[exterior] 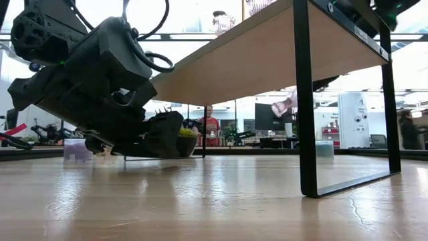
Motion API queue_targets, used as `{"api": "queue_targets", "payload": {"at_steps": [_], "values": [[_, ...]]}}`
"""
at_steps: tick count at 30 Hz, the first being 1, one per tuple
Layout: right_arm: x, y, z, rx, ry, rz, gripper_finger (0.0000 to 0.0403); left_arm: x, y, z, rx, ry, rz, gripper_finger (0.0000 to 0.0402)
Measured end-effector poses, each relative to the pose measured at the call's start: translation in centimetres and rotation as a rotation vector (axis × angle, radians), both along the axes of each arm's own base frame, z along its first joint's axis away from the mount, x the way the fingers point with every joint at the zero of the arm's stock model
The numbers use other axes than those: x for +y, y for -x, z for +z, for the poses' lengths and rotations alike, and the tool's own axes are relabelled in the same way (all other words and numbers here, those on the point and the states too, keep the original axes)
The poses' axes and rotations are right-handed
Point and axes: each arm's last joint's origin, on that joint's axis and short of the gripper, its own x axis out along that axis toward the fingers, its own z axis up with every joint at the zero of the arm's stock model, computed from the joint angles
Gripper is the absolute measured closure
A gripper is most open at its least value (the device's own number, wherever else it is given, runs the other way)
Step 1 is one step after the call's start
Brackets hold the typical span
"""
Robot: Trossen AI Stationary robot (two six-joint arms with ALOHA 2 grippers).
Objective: Pick & Place candle stick holders
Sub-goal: Put the pink glass candle holder on the shelf aligned with the other pink glass candle holders
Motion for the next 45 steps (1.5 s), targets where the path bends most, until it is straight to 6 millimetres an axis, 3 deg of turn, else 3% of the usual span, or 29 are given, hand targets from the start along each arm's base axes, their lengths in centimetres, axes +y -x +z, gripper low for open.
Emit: {"api": "queue_targets", "payload": {"at_steps": [7,14,24,34,39,45], "values": [[2.4,2.6,2.0,-0.009,0.044,-0.033,0.0394,-0.2,0.0,-0.1,0.017,0.042,-0.027,0.0165],[4.5,3.9,4.7,-0.044,0.061,-0.045,0.0394,-0.3,0.0,-0.1,0.015,0.038,-0.029,0.0165],[6.9,4.6,7.9,0.152,-0.062,-0.100,0.0394,-0.3,0.0,-0.1,0.020,0.030,-0.030,0.0165],[10.1,2.0,10.4,0.457,-0.272,-0.016,0.0393,-0.3,0.0,-0.1,0.027,0.024,-0.034,0.0165],[12.9,-0.8,11.1,0.505,-0.336,0.101,0.0393,-0.3,0.0,-0.1,0.028,0.023,-0.035,0.0165],[16.2,-2.8,12.1,0.507,-0.348,0.186,0.0392,-0.3,0.1,-0.1,0.033,0.021,-0.037,0.0165]]}}
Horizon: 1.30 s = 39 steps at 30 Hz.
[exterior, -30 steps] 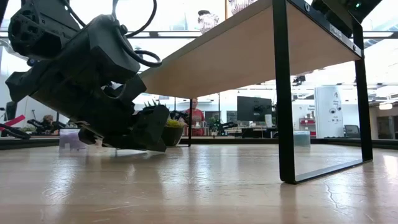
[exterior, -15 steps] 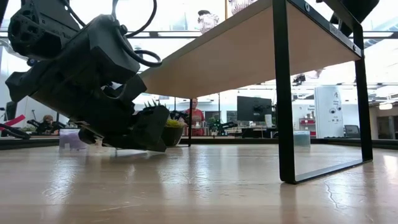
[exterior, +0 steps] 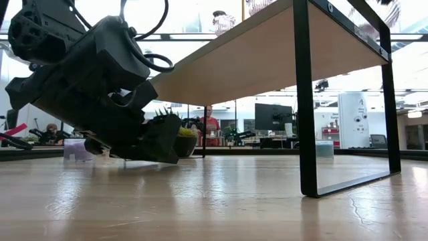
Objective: Pick & Place candle stick holders
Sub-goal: Put the pink glass candle holder on the shelf aligned with the other pink glass candle holders
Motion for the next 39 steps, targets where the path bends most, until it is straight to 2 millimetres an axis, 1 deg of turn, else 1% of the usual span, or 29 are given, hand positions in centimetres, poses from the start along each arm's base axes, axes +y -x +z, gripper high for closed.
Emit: {"api": "queue_targets", "payload": {"at_steps": [5,9,14,16,21,29,39], "values": [[2.2,-0.7,0.5,-0.007,-0.004,0.040,0.0392,-0.1,0.0,0.0,-0.001,0.000,-0.002,0.0165],[3.8,-1.2,0.6,-0.012,0.027,0.093,0.0392,-0.1,0.0,0.0,-0.001,0.001,-0.002,0.0165],[6.0,-2.0,0.0,-0.010,0.118,0.258,0.0392,0.0,0.0,0.0,-0.003,0.002,-0.001,0.0165],[6.7,-2.3,-0.2,-0.017,0.152,0.298,0.0392,0.0,0.0,0.0,-0.003,0.002,-0.001,0.0165],[7.5,-3.6,-0.1,-0.032,0.193,0.311,0.0392,0.0,0.0,0.0,-0.003,0.002,0.000,0.0165],[8.4,-5.0,0.1,-0.049,0.205,0.318,0.0392,0.0,0.0,0.0,-0.006,-0.002,0.003,0.0165],[9.2,-6.0,1.0,-0.076,0.174,0.345,0.0392,0.0,0.0,0.0,-0.013,0.004,0.008,0.0165]]}}
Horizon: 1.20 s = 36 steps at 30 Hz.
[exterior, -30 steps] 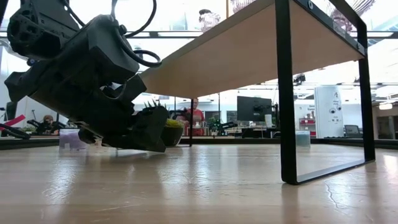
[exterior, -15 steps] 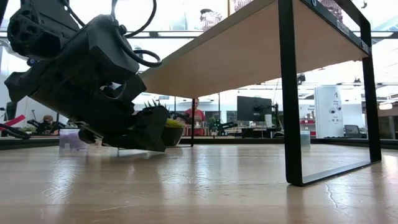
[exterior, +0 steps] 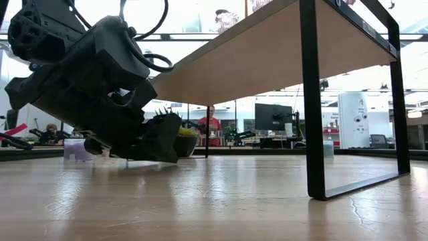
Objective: Pick & Place candle stick holders
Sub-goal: Put the pink glass candle holder on the shelf aligned with the other pink glass candle holders
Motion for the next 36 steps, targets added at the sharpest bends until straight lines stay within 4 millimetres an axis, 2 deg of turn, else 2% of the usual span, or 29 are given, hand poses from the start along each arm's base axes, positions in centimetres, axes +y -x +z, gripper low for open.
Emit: {"api": "queue_targets", "payload": {"at_steps": [13,29,36], "values": [[0.0,0.0,1.5,-0.043,-0.028,0.043,0.0392,0.0,0.0,0.0,0.006,-0.004,-0.004,0.0165],[0.0,0.1,1.9,-0.057,-0.027,0.079,0.0392,0.0,0.0,0.0,0.006,-0.003,-0.004,0.0165],[-0.1,0.0,2.0,-0.075,0.018,0.151,0.0392,0.0,0.0,0.0,0.005,-0.004,-0.003,0.0165]]}}
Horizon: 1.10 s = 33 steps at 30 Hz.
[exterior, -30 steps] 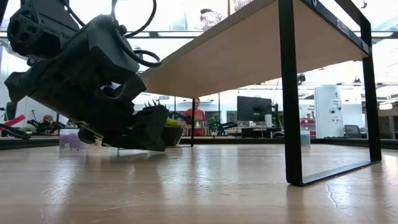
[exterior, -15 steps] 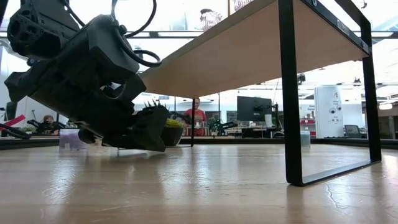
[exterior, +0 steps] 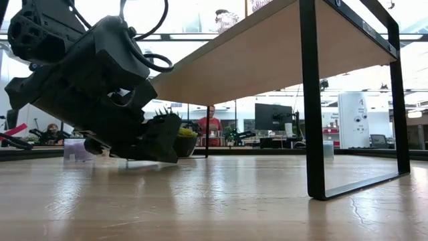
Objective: Pick & Place candle stick holders
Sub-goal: Put the pink glass candle holder on the shelf aligned with the other pink glass candle holders
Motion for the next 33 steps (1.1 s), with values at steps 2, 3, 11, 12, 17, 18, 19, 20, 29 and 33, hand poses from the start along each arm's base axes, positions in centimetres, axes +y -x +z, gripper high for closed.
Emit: {"api": "queue_targets", "payload": {"at_steps": [2,3,11,12,17,18,19,20,29,33], "values": [[0.1,-0.2,0.1,-0.028,0.007,0.031,0.0392,0.0,0.0,0.0,0.000,-0.003,0.000,0.0165],[0.2,-0.5,0.2,-0.058,0.016,0.046,0.0392,0.0,0.0,0.0,0.003,-0.005,-0.001,0.0165],[1.2,-2.1,0.1,-0.172,0.042,0.176,0.0392,-1.1,0.3,1.1,-0.007,0.005,-0.056,0.0165],[1.3,-2.3,0.0,-0.171,0.046,0.182,0.0392,-1.4,0.4,1.6,-0.001,0.002,-0.083,0.0165],[2.2,-3.6,-1.7,-0.126,0.080,0.199,0.0392,-4.0,1.6,4.0,0.036,0.027,-0.277,0.0165],[2.4,-3.9,-2.1,-0.117,0.089,0.208,0.0392,-4.6,2.0,4.6,0.041,0.028,-0.323,0.0165],[2.5,-4.1,-2.4,-0.108,0.098,0.219,0.0392,-5.2,2.3,5.2,0.045,0.024,-0.366,0.0165],[2.7,-4.4,-2.8,-0.099,0.106,0.227,0.0392,-5.8,2.8,5.7,0.045,0.023,-0.403,0.0165],[3.9,-6.1,-4.6,-0.091,0.132,0.285,0.0392,-9.5,6.6,10.9,-0.112,0.040,-0.580,0.0165],[4.3,-6.8,-4.9,-0.132,0.137,0.314,0.0392,-10.4,7.4,12.9,-0.233,0.086,-0.610,0.0165]]}}
